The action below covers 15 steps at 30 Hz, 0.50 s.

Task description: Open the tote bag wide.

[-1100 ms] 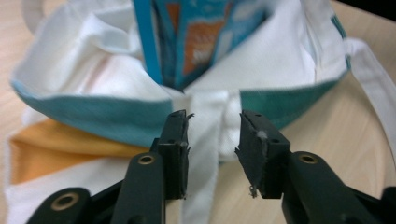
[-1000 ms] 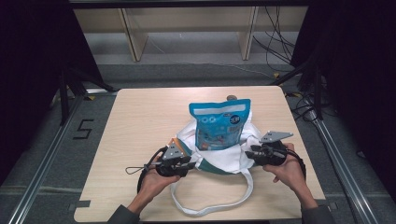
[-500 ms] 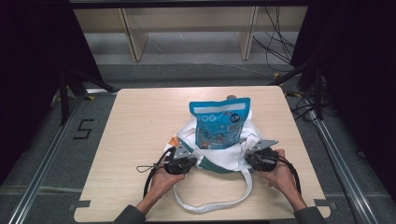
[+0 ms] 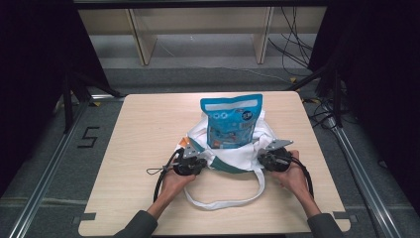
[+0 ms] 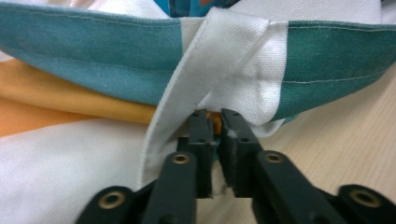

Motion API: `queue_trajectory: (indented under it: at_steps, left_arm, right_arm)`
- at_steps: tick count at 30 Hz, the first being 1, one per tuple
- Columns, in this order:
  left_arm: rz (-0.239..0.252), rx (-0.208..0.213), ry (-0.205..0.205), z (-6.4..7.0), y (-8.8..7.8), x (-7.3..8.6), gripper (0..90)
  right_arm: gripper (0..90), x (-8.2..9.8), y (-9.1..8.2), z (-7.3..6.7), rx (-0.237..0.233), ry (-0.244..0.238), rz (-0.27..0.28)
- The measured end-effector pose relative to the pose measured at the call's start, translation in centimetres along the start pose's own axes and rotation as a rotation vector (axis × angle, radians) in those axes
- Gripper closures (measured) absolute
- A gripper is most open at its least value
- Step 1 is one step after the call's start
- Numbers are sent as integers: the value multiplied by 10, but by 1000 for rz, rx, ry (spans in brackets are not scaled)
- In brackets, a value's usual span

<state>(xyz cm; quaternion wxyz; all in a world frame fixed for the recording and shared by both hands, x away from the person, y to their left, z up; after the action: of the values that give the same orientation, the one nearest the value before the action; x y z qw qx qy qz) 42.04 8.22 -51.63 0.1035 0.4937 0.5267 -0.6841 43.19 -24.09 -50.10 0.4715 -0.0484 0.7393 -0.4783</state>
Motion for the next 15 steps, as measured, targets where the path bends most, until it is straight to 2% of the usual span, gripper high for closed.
queue_trajectory:
  at_steps: [2,4,6,7,8,10,11,12,15]
  left_arm:
    - [18,23,-7,-1,-9,-2,706]
    - [44,66,-50,1,-19,-4,621]
    - [53,82,-46,0,-31,-5,567]
    - [71,86,-61,2,-34,-5,543]
    - [69,83,-54,2,-39,-5,521]
    - [75,82,-56,4,-45,-5,494]
    - [75,82,-56,4,-45,-5,485]
    - [81,95,-50,6,-48,-3,479]
    - [72,88,-42,5,-53,-2,447]
  right_arm:
    - [704,0,-2,0,-15,21,39]
    - [627,-1,-13,-2,-6,22,48]
    - [553,-1,-23,-1,-17,40,130]
    - [546,-2,-29,-6,-33,103,164]
    - [541,-2,-35,-5,-40,98,191]
    - [518,-1,-44,-6,-43,103,211]
    - [513,-1,-48,-4,-42,79,220]
    - [512,0,-50,-6,-44,94,238]
    - [503,1,-56,-4,-38,68,232]
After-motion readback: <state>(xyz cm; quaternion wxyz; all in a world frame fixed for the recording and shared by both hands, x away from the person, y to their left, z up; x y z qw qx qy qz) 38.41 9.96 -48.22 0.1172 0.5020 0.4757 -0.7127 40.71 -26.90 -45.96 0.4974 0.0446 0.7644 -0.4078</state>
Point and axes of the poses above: each handheld gripper's, and its own axes: y roughly forward along the jaws, x roughly out of its underside, z roughly to its right, the point moved 1 cm from there along y, roughly forward along the jaws, and after that the axes turned 12 degrees about -x, right-handed, at the moved point
